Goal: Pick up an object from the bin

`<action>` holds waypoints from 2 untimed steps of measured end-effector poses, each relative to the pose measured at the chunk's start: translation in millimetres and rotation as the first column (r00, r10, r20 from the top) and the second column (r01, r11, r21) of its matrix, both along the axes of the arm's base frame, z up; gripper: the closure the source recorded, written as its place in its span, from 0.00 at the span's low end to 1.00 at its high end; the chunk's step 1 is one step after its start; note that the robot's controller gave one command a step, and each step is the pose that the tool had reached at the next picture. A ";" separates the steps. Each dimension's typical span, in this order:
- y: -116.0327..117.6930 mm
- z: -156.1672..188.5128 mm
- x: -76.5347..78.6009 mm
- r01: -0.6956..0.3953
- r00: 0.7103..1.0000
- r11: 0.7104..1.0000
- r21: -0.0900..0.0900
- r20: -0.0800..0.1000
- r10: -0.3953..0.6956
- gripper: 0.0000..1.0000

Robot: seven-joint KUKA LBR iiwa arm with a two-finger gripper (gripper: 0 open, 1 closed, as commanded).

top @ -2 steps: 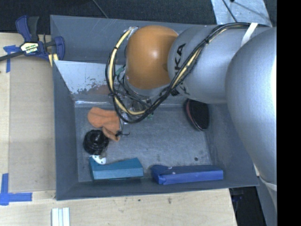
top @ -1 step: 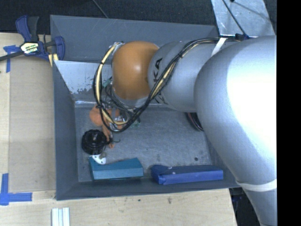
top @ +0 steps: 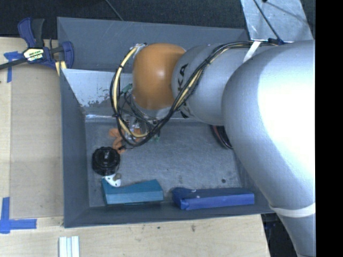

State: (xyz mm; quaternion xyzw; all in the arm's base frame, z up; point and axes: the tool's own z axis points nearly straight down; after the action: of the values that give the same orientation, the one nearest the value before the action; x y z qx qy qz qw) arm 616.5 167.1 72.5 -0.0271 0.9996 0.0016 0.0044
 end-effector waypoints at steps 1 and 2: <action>0.0 0.0 0.0 0.000 1.000 1.000 0.000 0.000 0.000 1.00; -0.4 3.6 -1.2 0.000 1.000 1.000 -0.001 -0.004 0.000 1.00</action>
Offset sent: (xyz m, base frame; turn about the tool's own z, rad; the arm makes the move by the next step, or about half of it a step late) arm -0.0001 0.0000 0.0757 0.0000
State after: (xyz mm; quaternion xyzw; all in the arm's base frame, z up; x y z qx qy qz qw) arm 615.2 166.8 76.0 -0.0269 0.9996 0.0012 0.0025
